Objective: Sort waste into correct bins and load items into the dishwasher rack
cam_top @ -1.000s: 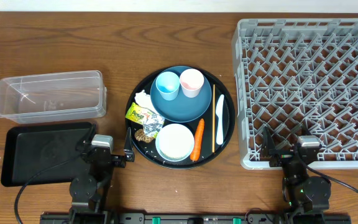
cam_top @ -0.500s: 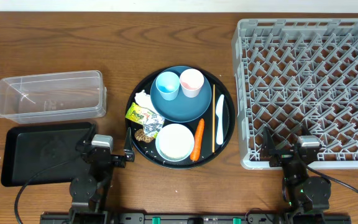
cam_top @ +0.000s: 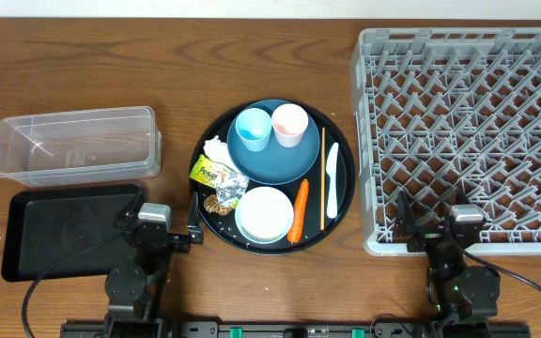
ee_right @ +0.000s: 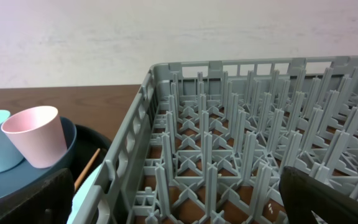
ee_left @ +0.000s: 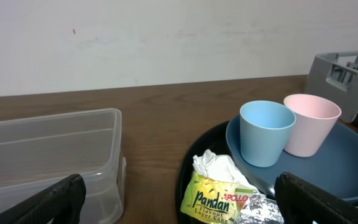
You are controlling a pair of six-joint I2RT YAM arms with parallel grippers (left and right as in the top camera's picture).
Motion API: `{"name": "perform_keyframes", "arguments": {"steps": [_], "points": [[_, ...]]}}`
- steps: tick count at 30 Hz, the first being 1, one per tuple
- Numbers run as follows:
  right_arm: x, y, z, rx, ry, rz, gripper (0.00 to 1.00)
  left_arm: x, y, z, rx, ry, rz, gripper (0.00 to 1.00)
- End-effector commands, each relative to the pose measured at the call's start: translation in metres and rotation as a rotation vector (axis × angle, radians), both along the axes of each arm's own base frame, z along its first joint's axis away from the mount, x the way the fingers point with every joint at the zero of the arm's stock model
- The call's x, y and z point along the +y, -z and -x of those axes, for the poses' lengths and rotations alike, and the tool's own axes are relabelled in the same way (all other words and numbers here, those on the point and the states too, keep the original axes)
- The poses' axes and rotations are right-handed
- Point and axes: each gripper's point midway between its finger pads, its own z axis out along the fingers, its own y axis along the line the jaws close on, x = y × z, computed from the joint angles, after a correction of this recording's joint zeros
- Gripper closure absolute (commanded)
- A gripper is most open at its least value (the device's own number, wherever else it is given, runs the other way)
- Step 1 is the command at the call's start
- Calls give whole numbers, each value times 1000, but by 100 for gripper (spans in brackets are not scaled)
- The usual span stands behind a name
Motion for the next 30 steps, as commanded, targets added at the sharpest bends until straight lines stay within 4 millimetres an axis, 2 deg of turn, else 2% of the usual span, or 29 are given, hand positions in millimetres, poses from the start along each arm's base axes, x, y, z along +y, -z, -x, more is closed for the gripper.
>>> {"name": "perform_keyframes", "arguments": {"steps": [1,6,9,12,16,20,23,26,28,30], "points": [[-6,2,0,6,24,13,1,-2,16,1,62,7,54,2],[-6,2,0,6,24,14,1,-12,-4,2,27,54,206,2],[-6,2,0,6,24,14,1,-14,-27,6,6,66,329,2],[-6,2,0,6,24,14,1,-14,-54,10,-32,73,375,2],[-6,2,0,6,24,13,1,-14,-99,19,-81,84,378,2],[-6,2,0,6,24,13,1,-14,-161,28,-158,104,379,2],[-6,2,0,6,24,14,1,-17,-192,26,-141,117,378,2],[-6,2,0,6,24,13,1,-28,-205,15,-11,157,377,2],[-6,2,0,6,24,14,1,-36,-204,5,108,180,382,2],[-6,2,0,6,24,13,1,-39,-194,-5,263,165,389,2]]}}
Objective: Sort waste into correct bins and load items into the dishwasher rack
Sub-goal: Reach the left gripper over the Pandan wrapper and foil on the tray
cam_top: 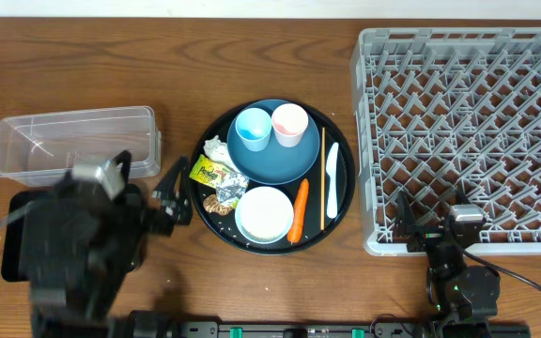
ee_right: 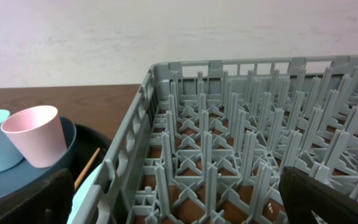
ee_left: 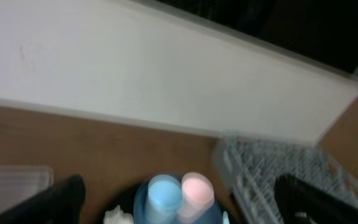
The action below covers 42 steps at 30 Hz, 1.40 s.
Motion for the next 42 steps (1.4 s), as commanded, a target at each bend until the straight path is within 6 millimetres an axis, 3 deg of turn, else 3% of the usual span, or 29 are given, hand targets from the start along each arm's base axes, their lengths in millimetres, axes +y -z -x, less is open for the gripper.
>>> {"name": "perform_keyframes", "arguments": {"steps": [1,6,17,20,23,42], "points": [[-6,2,0,5,24,13,1,-10,4,-15,185,56,13,2],[-6,2,0,5,24,13,1,-12,40,-21,531,58,7,2],[-6,2,0,5,24,13,1,-14,118,-25,911,44,26,3],[-6,2,0,5,24,13,1,-19,133,-26,967,58,15,30],[-5,2,0,5,23,13,1,-24,150,-24,1021,70,-16,43],[-6,2,0,4,24,14,1,-44,241,-34,1256,-25,-304,44]]}}
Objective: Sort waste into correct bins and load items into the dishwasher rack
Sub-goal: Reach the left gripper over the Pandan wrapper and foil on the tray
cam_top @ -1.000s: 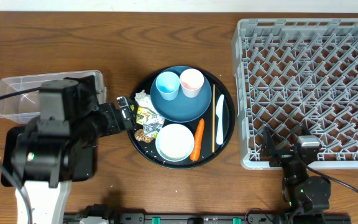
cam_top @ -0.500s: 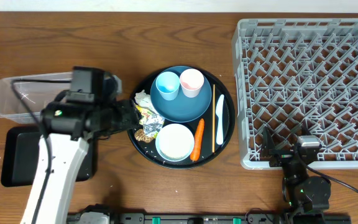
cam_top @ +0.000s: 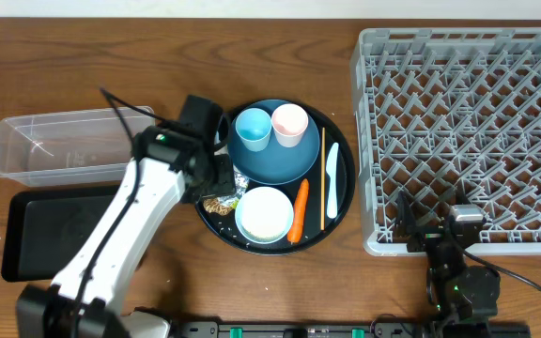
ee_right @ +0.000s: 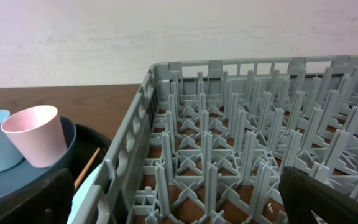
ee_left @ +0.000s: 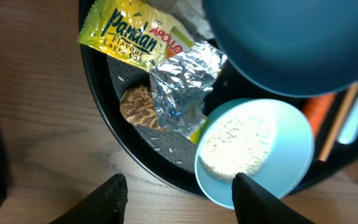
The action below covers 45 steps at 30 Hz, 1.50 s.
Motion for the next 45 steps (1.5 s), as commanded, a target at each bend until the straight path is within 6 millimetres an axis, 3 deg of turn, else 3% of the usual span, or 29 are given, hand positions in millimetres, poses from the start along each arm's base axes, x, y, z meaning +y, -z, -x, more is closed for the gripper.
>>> {"name": "perform_keyframes", "arguments": {"steps": [1,9,18,37,45], "points": [[-6,2,0,4,24,13,1,5,19,0,50,-19,-54,44],[-5,2,0,4,23,13,1,7,52,0,156,-20,-97,44],[-6,2,0,4,24,13,1,16,54,-22,80,-55,-109,44],[-6,2,0,4,24,13,1,-6,57,-5,130,-9,-92,44],[-6,2,0,4,24,13,1,-5,83,1,120,-5,-91,43]]}}
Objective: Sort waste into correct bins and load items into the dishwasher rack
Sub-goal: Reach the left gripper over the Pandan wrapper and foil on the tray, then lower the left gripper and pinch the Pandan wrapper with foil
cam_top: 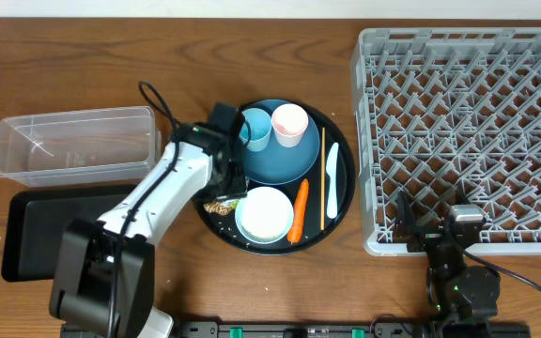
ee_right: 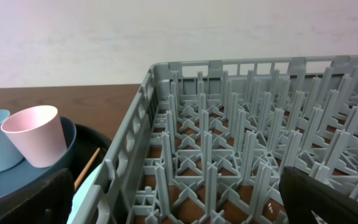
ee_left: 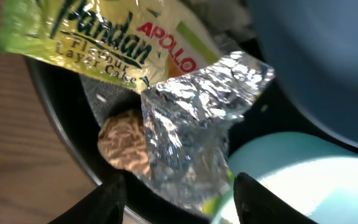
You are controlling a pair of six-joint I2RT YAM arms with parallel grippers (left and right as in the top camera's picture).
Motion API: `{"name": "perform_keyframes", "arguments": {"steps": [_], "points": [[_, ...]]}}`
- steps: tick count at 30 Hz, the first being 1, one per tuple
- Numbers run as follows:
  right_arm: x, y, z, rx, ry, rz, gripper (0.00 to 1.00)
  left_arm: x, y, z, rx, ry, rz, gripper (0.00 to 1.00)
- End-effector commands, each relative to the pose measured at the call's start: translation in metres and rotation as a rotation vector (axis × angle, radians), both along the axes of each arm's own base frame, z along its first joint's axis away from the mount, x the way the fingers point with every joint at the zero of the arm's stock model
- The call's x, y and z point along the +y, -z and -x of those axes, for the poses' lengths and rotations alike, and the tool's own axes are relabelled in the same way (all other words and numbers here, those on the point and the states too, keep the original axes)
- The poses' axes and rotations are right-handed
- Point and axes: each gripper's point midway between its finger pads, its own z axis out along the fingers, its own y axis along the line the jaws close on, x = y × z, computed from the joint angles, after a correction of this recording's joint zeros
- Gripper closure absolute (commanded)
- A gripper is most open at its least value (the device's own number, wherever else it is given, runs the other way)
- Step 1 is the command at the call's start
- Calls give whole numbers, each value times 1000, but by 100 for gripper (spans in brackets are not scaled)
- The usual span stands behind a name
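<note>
My left gripper hangs open, low over the left side of the round black tray. In the left wrist view its fingers straddle crumpled foil joined to a yellow Pandan wrapper, with a brown cookie beside it. The tray also holds a blue plate with a blue cup and a pink cup, a white bowl, a carrot, a chopstick and a white knife. My right gripper rests open at the grey dish rack's front edge.
A clear plastic bin stands at the left, and a flat black bin lies in front of it. The rack fills the right side of the table and most of the right wrist view. The left arm crosses the black bin's right end.
My left gripper has come down closer to the foil and wrapper, which now fill the left wrist view. It also sits slightly further right over the tray. The right arm has not moved.
Both arms first rested at the table's front edge, grippers open. Then the left arm was raised and blurred near the bins. After that it hung over the tray's left side above the wrapper, and now sits lower over the foil.
</note>
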Motion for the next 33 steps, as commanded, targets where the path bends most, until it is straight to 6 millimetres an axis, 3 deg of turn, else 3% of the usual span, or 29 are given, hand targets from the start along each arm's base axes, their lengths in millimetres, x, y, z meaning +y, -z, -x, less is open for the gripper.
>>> {"name": "perform_keyframes", "arguments": {"steps": [1,12,17,27,29,33], "points": [[-6,2,0,5,24,13,1,3,15,7,16,-2,-12,43],[-6,2,0,4,24,14,1,2,17,4,-1,-2,-5,45],[-6,2,0,5,24,13,1,2,17,4,-1,-2,-5,61],[-6,2,0,4,24,14,1,2,17,4,-1,-1,-5,81],[-6,2,0,5,24,13,1,2,16,4,-1,2,-5,92],[-6,2,0,4,24,14,1,2,16,4,-1,2,-5,94]]}}
